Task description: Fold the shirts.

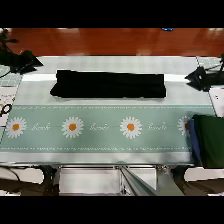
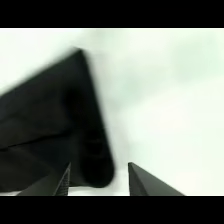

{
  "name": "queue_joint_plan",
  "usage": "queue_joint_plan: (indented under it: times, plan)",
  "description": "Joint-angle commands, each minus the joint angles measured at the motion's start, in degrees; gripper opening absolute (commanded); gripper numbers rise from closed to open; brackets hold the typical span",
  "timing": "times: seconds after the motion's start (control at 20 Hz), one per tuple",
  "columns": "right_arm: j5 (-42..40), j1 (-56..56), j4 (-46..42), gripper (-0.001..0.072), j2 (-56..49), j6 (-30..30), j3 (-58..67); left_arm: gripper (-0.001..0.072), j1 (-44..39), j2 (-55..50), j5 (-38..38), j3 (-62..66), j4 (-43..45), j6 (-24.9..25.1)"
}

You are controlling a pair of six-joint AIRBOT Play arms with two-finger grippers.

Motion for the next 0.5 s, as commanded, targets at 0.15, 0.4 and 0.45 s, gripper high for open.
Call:
queue_joint_plan:
  times: [0.15, 0.4, 0.45]
  plan:
    - [-7.4, 4.8, 10.8, 0.042, -5.0, -3.6, -7.3, 0.0509, -7.3, 24.6, 22.0, -33.6, -0.9, 4.2]
    - [-5.6, 8.9, 12.5, 0.042, -12.2, -2.7, -2.6, 0.0509, -9.5, 24.7, 20.5, -36.1, -2.4, 4.2]
    - [-5.6, 9.7, 12.5, 0.042, -13.2, -2.0, -1.4, 0.0509, -9.5, 24.7, 20.5, -36.1, -3.7, 4.2]
